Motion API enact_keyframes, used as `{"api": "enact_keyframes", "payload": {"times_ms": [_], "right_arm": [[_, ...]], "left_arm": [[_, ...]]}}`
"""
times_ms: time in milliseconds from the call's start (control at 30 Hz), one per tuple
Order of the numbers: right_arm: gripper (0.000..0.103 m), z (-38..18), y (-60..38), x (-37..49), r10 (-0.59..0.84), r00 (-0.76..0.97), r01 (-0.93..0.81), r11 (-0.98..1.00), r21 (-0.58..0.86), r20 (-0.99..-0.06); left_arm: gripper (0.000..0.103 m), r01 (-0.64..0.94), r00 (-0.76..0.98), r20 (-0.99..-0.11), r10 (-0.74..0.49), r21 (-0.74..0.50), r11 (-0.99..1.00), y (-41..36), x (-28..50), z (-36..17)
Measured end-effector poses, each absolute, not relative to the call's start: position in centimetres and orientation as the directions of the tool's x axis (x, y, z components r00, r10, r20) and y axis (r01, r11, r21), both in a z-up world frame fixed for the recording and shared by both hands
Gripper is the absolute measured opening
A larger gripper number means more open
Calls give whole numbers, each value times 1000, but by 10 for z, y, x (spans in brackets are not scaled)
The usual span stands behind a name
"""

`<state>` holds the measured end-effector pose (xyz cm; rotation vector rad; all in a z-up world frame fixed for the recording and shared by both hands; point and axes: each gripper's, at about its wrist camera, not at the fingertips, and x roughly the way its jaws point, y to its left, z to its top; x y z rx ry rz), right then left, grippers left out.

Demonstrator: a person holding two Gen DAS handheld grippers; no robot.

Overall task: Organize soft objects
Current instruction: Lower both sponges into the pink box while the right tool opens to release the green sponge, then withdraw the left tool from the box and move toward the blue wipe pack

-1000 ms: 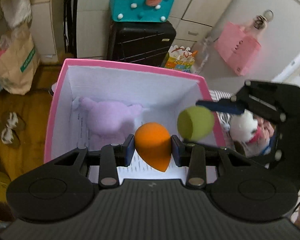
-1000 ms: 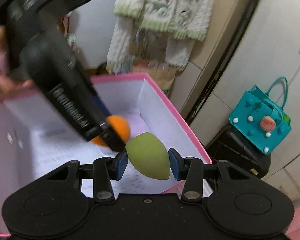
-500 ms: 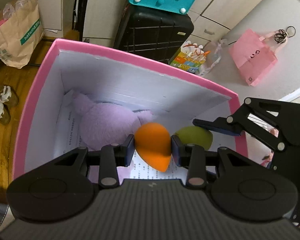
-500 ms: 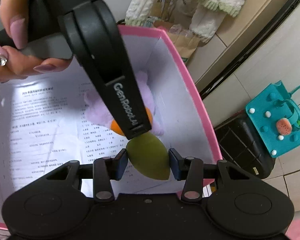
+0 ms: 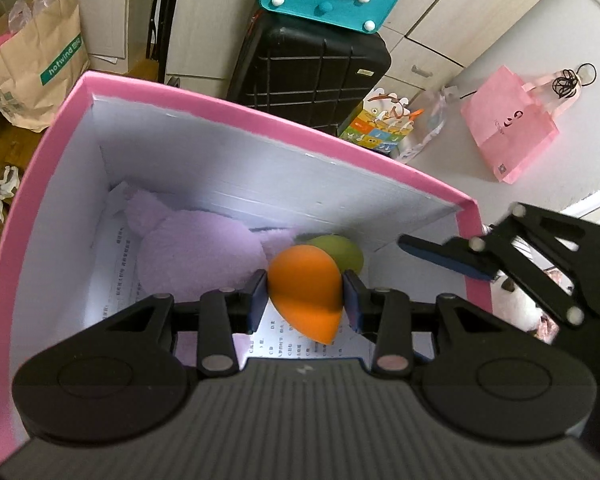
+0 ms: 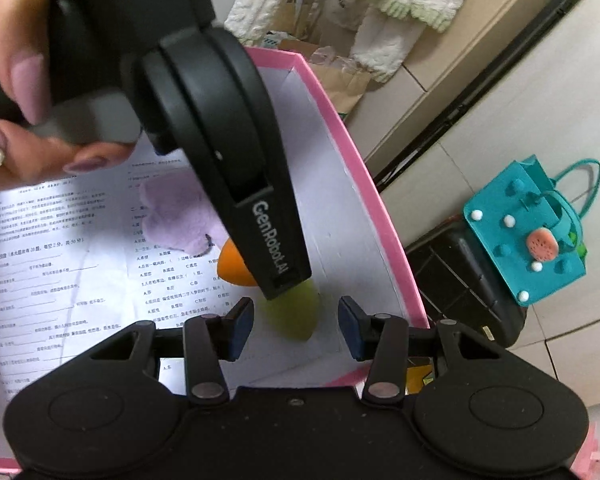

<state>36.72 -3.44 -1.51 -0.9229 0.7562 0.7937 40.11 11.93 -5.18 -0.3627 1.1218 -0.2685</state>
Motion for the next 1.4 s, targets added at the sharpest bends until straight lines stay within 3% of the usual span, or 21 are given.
{"api": "enact_keyframes", "payload": {"times_ms": [167,433,700,800,933,1400], "right_arm": [[51,-5,-46,356,293,502,-835,411,-367,-814],[52,13,-64,345,370,437,-827,524,-204,-820],[52,33,-91,315,459,387,-811,583,-57,-800],[52,43,-100,301,487,383,-807,590,-28,-785],[52,58,-114,277,527,397,-802,598,-4,-752],[55,100,-157,191,559,487,-755,656,-1,-671]], "left_arm": [[43,42,427,-824,-374,-395,918,114,401,-51],[56,74,455,-839,-299,-299,951,109,385,-36],[60,133,478,-837,-268,-232,964,115,344,4],[62,206,467,-853,-233,-151,967,111,320,23],[66,266,502,-846,-181,-48,963,107,275,45],[74,342,531,-834,-152,47,939,103,166,88]]}}
